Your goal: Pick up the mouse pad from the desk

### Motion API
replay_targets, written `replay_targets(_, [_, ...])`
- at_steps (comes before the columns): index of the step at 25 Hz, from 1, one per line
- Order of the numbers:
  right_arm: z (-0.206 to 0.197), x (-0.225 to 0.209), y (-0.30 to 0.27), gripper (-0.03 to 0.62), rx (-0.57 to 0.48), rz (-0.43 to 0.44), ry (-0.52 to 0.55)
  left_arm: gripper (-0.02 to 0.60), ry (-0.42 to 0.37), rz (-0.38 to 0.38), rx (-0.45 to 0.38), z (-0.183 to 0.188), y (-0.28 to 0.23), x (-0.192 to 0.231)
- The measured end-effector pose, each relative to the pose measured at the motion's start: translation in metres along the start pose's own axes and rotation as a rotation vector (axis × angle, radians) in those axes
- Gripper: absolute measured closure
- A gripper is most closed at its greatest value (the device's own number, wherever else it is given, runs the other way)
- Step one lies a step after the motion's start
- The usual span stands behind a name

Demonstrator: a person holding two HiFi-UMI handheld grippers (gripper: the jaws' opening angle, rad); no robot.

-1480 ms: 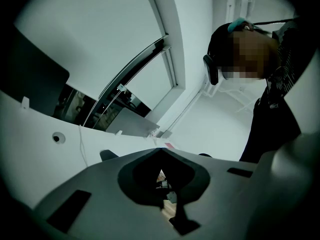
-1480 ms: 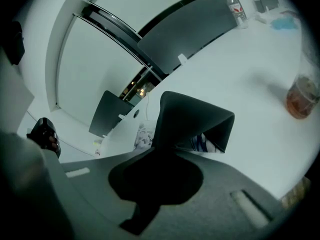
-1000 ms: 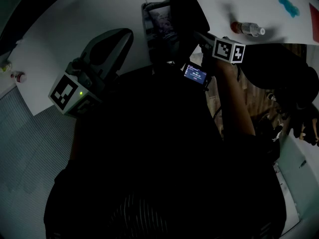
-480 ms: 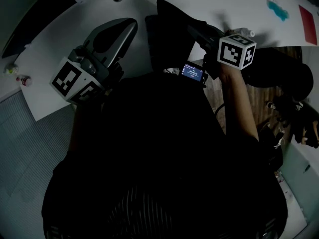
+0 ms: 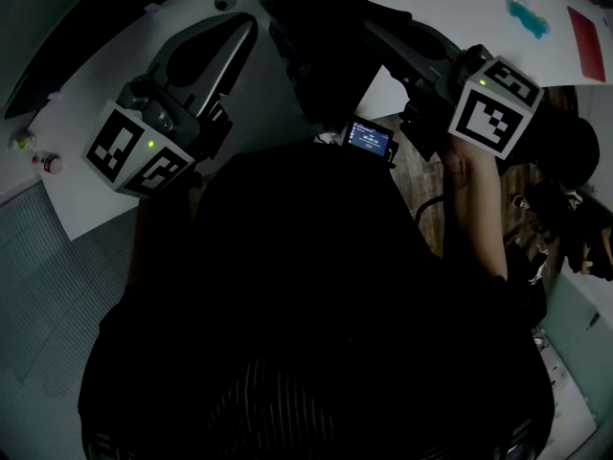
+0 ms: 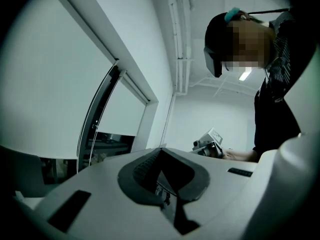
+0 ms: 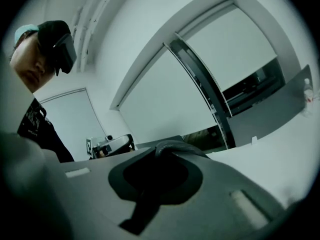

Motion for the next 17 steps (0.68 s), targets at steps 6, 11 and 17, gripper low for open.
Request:
replay_targets(6, [0.004, 0.007, -0.006, 0.577, 0.012, 0.013, 0.027, 0.574, 0.007, -0.002, -0.035, 0.006, 0.0, 0.003])
replay_targets(11, [0.007, 0.008, -0.009, 0.577, 0.022, 0.012, 0.036, 0.574, 0.015, -0.001, -0.033, 0.005, 0.001, 0.004])
replay_targets(17, [-0.004, 0.006, -0.011, 0.577, 0.019, 0.017, 0.025, 0.574, 0.008, -0.001, -0.051, -0.005, 0.002, 0.001])
Point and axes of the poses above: the fingertips, and each gripper's own axes: y backward along the fingers, x to its left, z out of its top, the point moved 7 cm from there along y, backward along the fingers, and after that the axes turned 10 degrees about -z, right-handed, at the moved point
